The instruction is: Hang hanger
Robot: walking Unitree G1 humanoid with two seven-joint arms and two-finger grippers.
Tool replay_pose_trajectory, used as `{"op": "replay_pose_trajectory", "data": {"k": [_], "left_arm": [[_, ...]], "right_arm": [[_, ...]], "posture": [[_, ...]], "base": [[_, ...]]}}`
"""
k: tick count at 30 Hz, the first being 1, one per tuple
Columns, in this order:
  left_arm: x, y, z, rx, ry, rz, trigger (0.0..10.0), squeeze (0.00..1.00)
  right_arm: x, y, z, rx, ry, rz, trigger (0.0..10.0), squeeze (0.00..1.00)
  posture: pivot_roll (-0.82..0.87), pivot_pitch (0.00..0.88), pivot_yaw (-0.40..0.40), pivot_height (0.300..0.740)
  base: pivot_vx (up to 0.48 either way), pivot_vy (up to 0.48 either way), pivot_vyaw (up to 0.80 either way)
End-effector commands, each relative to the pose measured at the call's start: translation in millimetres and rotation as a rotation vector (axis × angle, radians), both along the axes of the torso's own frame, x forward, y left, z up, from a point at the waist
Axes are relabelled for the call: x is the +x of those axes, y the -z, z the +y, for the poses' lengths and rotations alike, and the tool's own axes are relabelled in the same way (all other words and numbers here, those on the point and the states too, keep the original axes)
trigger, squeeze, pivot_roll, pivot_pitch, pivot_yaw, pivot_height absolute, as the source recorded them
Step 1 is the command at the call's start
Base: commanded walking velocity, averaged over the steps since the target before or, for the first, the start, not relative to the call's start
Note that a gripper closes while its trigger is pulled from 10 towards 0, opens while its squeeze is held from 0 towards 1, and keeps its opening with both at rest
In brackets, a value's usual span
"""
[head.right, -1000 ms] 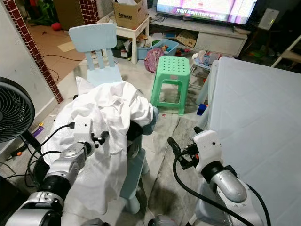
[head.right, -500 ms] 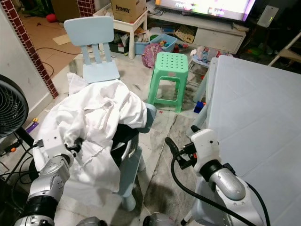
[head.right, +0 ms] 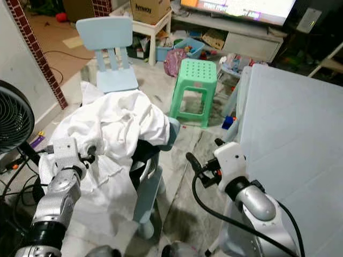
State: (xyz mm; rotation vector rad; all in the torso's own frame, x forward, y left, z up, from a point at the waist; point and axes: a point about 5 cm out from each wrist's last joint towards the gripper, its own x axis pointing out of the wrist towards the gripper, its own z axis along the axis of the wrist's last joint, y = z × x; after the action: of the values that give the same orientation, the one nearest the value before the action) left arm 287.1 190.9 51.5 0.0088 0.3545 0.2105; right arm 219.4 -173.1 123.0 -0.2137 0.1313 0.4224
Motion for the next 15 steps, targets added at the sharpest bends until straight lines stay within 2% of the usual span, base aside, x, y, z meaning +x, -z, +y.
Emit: {"op": "replay_pose_trajectory", "data": {"k": [1,4,6,9,10,13,15], "left_arm": [[2.2,-7.5,-2.8,0.029,0.028,-0.033,10.0,0.00],[-2.6,-12.1,-11.6,0.082,0.111,-0.044,10.0,0.00],[-3.6,-12.2,-13.6,0.087,0.125,-0.041,10.0,0.00],[-11.5,-7.9,-26.7,0.075,0.197,0.006,10.0,0.00],[-13.9,-3.7,-32.7,0.080,0.252,0.034,10.0,0.00],[-17.0,1.1,-39.0,0.095,0.322,0.069,10.0,0.00],[-18.8,2.4,-43.6,0.134,0.390,0.080,10.0,0.00]], "right_arm": [[0.7,2.2,-1.6,-0.008,0.011,0.002,10.0,0.00],[2.9,2.5,1.3,-0.006,0.006,-0.004,10.0,0.00],[3.2,2.4,1.6,-0.005,0.005,-0.005,10.0,0.00],[5.8,2.7,3.0,-0.008,-0.001,-0.010,10.0,0.00],[7.1,2.9,3.3,-0.008,-0.002,-0.012,10.0,0.00],[8.7,2.9,4.0,-0.008,-0.004,-0.015,10.0,0.00],[9.5,3.0,4.8,-0.008,-0.005,-0.018,10.0,0.00]], "posture": [[-0.11,0.037,-0.076,0.740],[-0.11,0.037,-0.076,0.740],[-0.11,0.037,-0.076,0.740],[-0.09,0.033,-0.078,0.740],[-0.09,0.031,-0.078,0.740],[-0.09,0.029,-0.078,0.740],[-0.08,0.027,-0.078,0.740]], "base": [[0.000,0.000,0.00],[0.000,0.000,0.00],[0.000,0.000,0.00],[0.000,0.000,0.00],[0.000,0.000,0.00],[0.000,0.000,0.00],[0.000,0.000,0.00]]}}
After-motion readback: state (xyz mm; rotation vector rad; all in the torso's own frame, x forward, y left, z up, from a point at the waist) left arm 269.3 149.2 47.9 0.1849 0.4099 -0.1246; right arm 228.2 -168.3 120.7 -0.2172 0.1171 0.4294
